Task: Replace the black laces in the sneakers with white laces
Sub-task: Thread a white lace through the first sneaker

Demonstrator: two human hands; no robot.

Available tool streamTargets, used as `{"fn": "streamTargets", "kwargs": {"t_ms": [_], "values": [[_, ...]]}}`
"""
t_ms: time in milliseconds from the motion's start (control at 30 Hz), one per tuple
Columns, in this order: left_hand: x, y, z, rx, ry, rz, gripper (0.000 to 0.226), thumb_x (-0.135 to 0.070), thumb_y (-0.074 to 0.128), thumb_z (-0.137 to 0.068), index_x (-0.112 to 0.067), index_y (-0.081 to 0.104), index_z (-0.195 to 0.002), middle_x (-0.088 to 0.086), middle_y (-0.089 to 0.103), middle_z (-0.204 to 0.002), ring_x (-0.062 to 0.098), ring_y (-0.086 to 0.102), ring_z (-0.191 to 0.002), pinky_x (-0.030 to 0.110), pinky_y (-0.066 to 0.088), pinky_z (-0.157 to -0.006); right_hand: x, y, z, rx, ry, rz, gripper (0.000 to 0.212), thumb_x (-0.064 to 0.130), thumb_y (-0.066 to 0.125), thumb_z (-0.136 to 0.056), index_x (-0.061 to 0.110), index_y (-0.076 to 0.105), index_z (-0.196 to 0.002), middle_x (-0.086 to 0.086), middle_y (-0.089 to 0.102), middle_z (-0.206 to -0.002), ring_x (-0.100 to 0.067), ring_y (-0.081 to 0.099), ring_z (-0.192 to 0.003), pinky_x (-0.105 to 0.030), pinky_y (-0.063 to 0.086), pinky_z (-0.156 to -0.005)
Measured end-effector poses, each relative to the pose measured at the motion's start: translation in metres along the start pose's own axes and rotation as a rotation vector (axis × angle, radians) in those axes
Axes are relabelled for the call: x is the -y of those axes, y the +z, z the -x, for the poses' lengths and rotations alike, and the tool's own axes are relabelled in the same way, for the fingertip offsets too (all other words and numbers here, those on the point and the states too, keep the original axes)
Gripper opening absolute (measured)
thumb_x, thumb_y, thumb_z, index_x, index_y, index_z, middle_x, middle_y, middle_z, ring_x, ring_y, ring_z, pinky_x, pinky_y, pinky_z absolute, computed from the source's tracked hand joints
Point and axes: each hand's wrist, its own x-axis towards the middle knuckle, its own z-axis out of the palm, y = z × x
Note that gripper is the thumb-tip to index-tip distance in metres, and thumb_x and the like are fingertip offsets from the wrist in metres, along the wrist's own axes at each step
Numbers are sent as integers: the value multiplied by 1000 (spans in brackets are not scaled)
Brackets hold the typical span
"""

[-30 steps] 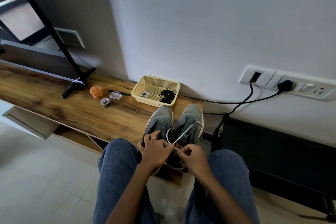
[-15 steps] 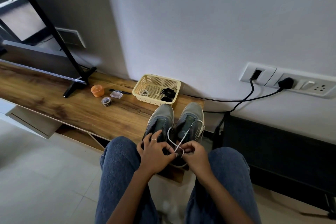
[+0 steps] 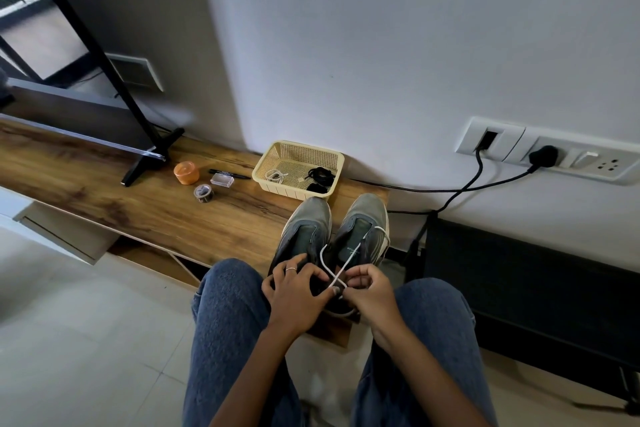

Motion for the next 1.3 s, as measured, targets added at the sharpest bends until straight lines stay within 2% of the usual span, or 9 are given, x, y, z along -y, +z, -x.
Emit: {"fn": "streamTargets", "kwargs": {"t_ms": [267, 433, 600, 867, 1067, 1200, 1300], "values": [[3, 3, 0, 20, -27, 2, 30, -59, 56, -86, -40, 60, -109, -10, 31, -150, 13, 15, -139, 40, 8, -110, 9, -5, 4, 56, 20, -105, 32, -17, 59, -73, 7, 62, -94, -6, 58, -74, -13, 56, -65, -19, 47, -55], [5, 3, 0, -24, -35, 19, 20, -54, 56, -88, -38, 60, -99, -12, 36, -146, 13, 18, -138, 41, 11, -109, 6, -2, 6, 106, -3, -174, 33, -18, 61, -73, 7, 61, -95, -5, 59, -71, -13, 57, -66, -22, 48, -60], [5, 2, -2, -29, 8, -64, 17, -48, 52, -92, -34, 61, -90, -12, 32, -149, 13, 15, -140, 42, 8, -111, 2, -1, 7, 145, -48, -172, 38, -20, 60, -73, 9, 61, -97, -3, 58, -70, -12, 56, -69, -21, 48, -64], [6, 3, -6, 32, -93, 120, 20, -42, 55, -89, -30, 71, -86, -13, 34, -149, 15, 18, -138, 40, 8, -108, 3, -1, 13, 186, -214, -48, 42, -16, 61, -74, 13, 57, -105, -1, 57, -74, -5, 54, -68, -17, 47, -65], [11, -1, -4, 30, 22, -80, 16, -47, 49, -91, -35, 58, -86, -12, 28, -154, 15, 11, -141, 44, 6, -112, -7, 2, 12, 181, -330, 205, 42, -7, 62, -71, 24, 55, -100, 0, 53, -73, -3, 49, -65, -19, 44, -63], [16, -6, -7, 118, 56, -161, 28, -61, 54, -85, -38, 66, -95, -14, 22, -156, 15, 6, -143, 44, 2, -112, -13, 3, 11, 122, -393, 336, 33, -1, 63, -77, 22, 55, -99, 4, 52, -68, -3, 49, -62, -16, 42, -58], [17, -3, -2, 121, 57, -101, 27, -60, 59, -83, -37, 68, -93, -13, 24, -155, 15, 9, -141, 39, 3, -108, -19, 7, 13, 106, -429, 331, 33, -1, 65, -77, 22, 55, -98, 4, 49, -67, -4, 45, -59, -19, 40, -56]]}}
